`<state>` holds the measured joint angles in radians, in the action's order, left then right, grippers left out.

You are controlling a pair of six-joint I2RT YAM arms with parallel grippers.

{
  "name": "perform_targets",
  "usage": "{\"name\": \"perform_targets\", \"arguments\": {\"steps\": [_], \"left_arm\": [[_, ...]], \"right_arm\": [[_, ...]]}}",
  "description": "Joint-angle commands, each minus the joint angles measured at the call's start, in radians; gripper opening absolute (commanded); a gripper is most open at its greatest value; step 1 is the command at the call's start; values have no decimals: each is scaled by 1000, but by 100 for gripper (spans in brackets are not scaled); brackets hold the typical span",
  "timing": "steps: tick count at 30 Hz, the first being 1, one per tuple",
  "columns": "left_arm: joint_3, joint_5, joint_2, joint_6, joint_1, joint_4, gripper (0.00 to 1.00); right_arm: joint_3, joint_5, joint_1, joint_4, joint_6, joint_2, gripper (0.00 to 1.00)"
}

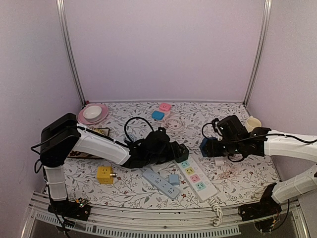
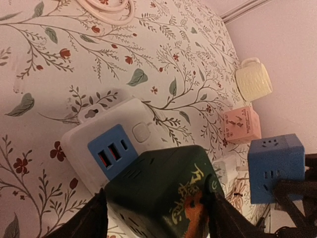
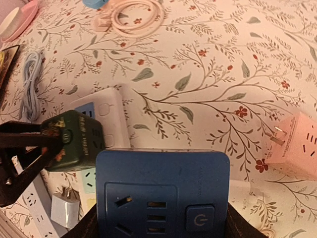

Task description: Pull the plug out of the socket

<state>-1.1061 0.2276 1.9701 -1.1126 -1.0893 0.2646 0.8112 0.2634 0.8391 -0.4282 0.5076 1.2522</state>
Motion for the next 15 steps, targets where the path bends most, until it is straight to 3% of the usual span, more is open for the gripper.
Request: {"name": "perform_targets", "arguments": {"steps": [1, 8, 15], "left_arm": [[16, 9, 12, 63, -42, -185, 69], [2, 28, -35, 82, -57, -190, 69], [14, 48, -69, 82, -64, -196, 69]], "right_arm": [[-93, -207, -161, 177, -7, -52, 32], [-127, -413, -289, 344, -7, 47, 35], [-107, -508, -339, 434, 10, 207, 37]]}}
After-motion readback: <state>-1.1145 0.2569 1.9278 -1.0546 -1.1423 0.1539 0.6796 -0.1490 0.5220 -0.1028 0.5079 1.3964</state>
